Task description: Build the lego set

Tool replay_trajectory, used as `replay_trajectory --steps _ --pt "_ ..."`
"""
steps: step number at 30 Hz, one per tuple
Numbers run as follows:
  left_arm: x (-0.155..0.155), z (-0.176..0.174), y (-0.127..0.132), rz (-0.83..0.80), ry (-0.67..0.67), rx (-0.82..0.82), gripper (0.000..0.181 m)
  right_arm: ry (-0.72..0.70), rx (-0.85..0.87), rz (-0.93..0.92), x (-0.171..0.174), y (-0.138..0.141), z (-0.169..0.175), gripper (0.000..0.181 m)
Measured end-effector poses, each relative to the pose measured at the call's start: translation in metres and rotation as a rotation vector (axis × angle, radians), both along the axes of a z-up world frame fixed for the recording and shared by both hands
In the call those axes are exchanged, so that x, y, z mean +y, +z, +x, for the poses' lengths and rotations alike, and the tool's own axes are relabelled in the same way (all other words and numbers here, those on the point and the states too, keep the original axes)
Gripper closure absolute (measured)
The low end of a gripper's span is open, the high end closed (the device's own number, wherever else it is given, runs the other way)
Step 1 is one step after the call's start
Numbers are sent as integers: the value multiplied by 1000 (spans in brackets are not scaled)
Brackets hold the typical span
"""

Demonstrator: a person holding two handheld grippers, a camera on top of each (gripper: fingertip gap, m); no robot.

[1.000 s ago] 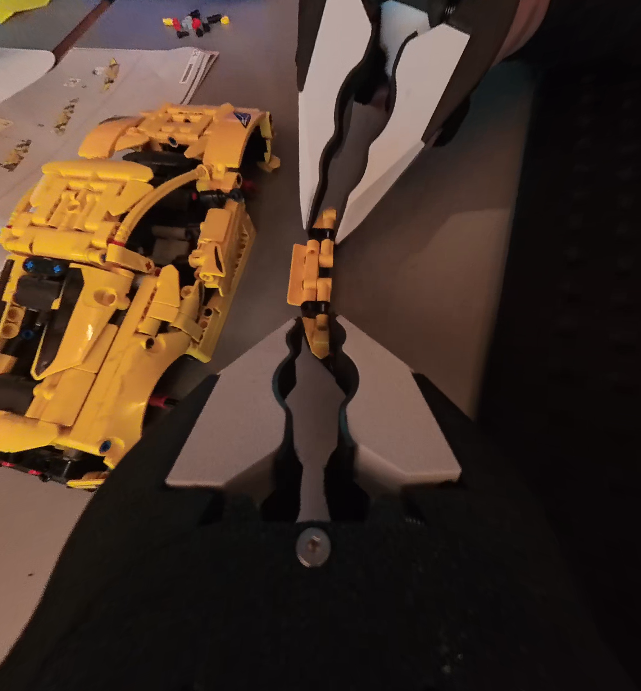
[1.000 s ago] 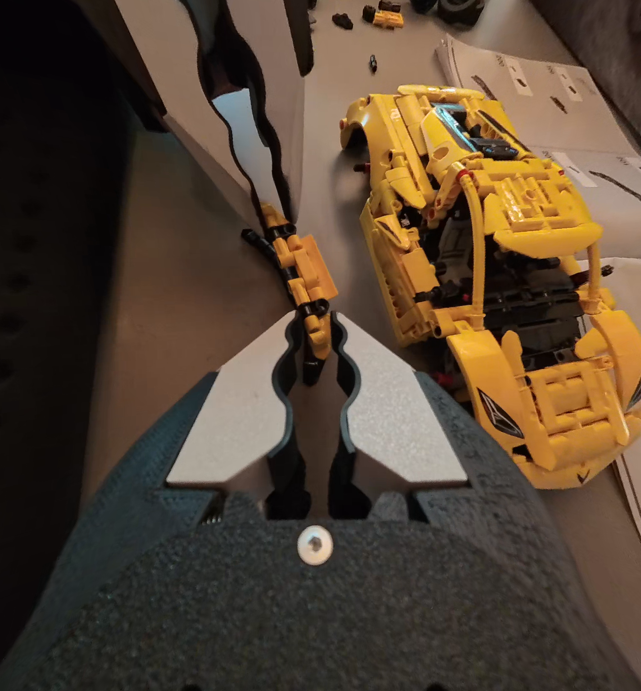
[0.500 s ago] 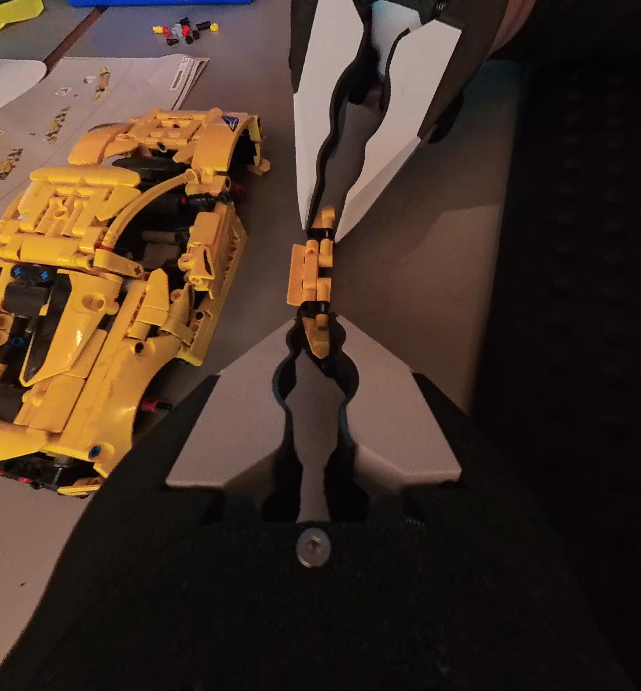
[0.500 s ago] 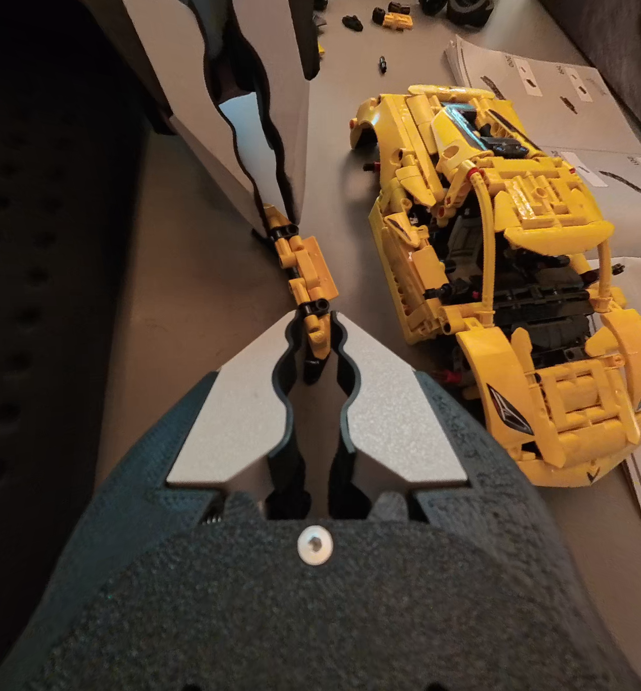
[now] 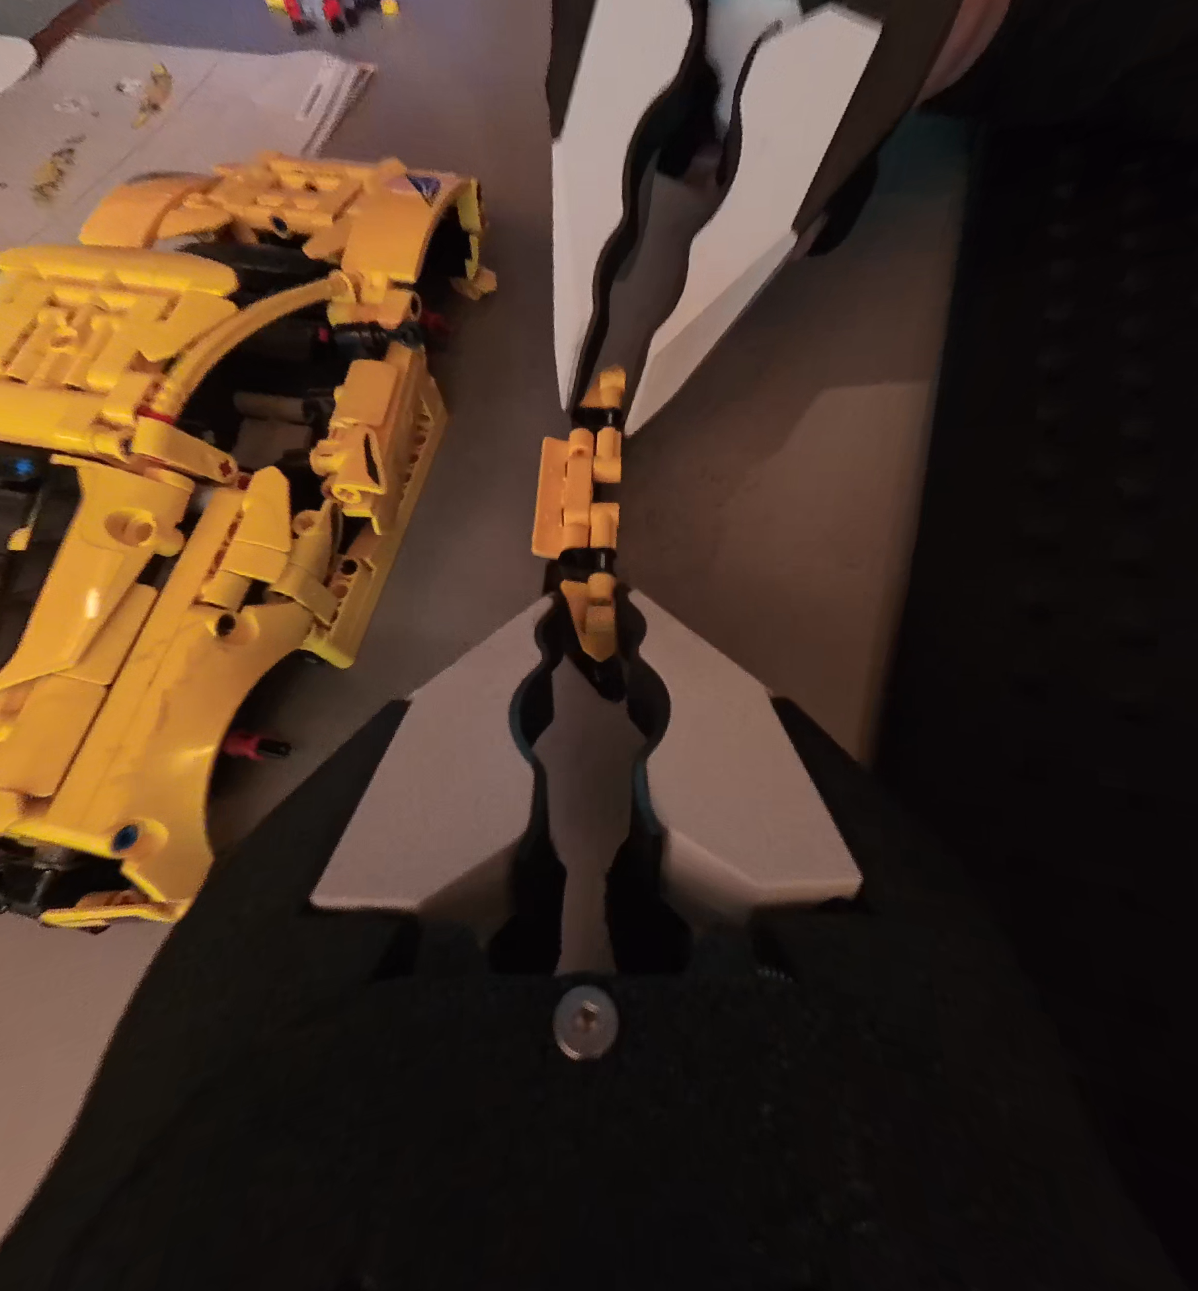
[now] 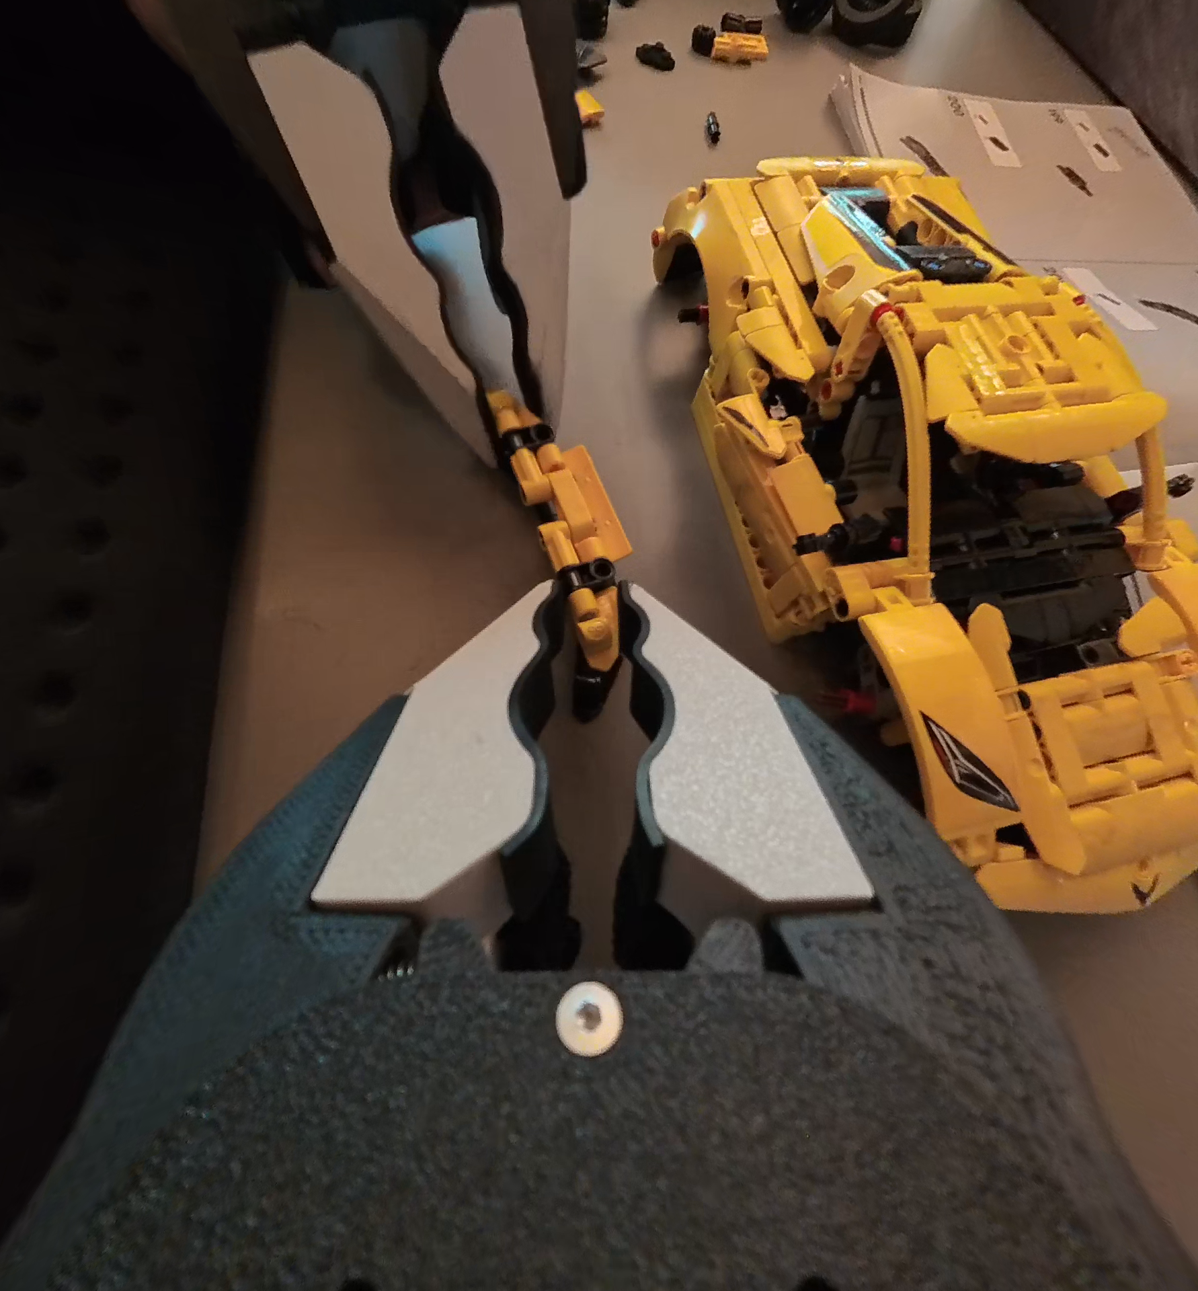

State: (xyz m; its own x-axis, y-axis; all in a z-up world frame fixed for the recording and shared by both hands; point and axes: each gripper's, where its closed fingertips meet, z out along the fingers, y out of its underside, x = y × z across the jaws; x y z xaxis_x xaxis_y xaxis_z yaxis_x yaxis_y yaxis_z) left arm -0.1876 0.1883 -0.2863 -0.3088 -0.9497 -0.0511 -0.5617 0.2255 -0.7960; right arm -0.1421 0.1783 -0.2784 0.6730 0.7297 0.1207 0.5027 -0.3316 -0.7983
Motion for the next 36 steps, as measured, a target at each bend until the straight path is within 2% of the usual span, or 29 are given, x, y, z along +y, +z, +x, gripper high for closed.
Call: replay_trajectory --steps 4,19,25,30,36 --pt "1 0 -5 70 -1 15 169 1 -7 3 0 0 0 167" --pt "7 3 16 -26 41 -80 169 -31 -19 63 3 11 6 167" --pt "6 3 25 -49 31 -114 170 -34 26 73 3 19 6 167" --pt "3 3 27 -46 20 -125 170 -35 148 118 2 41 4 166" --pt "-6 4 34 -49 -19 -161 170 21 419 124 -4 74 -7 167"
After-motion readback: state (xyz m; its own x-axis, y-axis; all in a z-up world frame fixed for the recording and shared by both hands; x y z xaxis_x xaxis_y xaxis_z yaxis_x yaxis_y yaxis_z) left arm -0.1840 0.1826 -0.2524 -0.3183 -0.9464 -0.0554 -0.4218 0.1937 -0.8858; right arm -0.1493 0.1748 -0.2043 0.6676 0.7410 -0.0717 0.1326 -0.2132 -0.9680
